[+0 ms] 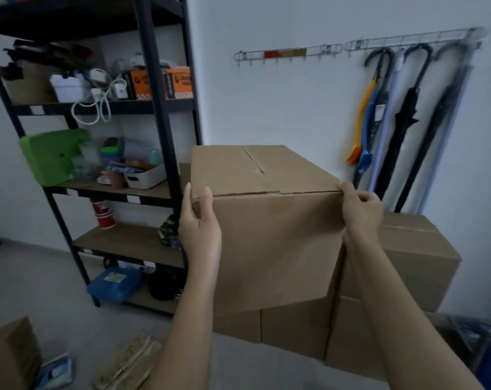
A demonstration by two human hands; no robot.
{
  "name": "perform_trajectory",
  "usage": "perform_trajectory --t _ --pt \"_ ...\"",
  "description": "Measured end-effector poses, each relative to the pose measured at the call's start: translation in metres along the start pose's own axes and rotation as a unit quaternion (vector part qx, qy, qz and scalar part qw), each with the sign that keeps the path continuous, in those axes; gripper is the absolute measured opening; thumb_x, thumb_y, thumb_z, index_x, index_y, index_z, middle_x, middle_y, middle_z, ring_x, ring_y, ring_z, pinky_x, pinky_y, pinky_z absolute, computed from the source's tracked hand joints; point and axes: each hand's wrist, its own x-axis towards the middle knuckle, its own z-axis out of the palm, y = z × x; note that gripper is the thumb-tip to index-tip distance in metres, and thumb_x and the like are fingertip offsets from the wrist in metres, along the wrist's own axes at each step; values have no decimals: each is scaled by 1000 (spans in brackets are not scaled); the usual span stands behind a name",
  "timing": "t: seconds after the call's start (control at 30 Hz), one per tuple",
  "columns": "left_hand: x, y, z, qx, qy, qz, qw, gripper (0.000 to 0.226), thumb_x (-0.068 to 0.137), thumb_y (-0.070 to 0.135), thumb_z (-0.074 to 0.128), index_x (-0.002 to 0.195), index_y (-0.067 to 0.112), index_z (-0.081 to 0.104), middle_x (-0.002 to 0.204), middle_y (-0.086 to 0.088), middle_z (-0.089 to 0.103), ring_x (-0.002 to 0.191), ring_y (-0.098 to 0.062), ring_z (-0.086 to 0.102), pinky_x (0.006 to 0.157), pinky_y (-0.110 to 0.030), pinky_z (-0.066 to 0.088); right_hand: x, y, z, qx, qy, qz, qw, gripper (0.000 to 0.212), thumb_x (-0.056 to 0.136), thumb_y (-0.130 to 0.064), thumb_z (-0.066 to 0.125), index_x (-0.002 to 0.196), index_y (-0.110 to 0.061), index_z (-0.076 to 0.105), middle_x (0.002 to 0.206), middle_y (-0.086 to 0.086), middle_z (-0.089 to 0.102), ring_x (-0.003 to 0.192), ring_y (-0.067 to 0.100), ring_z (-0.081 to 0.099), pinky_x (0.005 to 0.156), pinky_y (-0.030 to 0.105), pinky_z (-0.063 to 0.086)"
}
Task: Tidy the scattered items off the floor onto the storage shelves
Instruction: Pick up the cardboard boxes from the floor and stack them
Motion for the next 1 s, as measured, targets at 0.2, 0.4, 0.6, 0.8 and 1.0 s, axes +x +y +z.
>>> perform_trajectory --t 0.2,0.4,0.6,0.8,1.0 --pt "-20 -10 64 -40 -43 -29 998 50 98 48 47 145 37 39 131 17 50 126 -7 45 102 -28 38 47 2 -44 -17 52 -3 999 32 84 -42 67 89 -12 56 90 1 58 84 17 53 70 30 39" --pt "-9 -50 112 -22 -75 -62 995 50 99 48 46 146 37 38 112 24 52 115 -5 50 103 -34 41 88 29 -53 -31 84 -2 996 32 85 -40 68 92 -10 59 93 4 61 80 15 55 62 27 38" --pt "17 -89 151 -3 -79 -59 995 54 96 56 44 146 39 37 141 11 52 131 -11 47 110 -42 39 135 57 -36 -67 80 -1 995 31 88 -38 68 95 -8 60 88 1 59 76 11 52 67 27 38" --pt "28 -117 192 24 -81 5 996 62 91 69 37 148 43 30 157 15 30 143 -11 32 114 -47 34 197 82 -14 -85 72 18 994 31 91 -39 63 93 -7 60 87 2 57 80 16 51 70 30 39" --pt "-13 -142 234 33 -124 53 990 67 93 64 35 151 34 24 164 10 -1 151 -10 -3 120 -48 20 253 88 -4 -63 27 47 996 38 94 -46 57 110 -12 51 101 1 53 98 18 49 82 31 40"
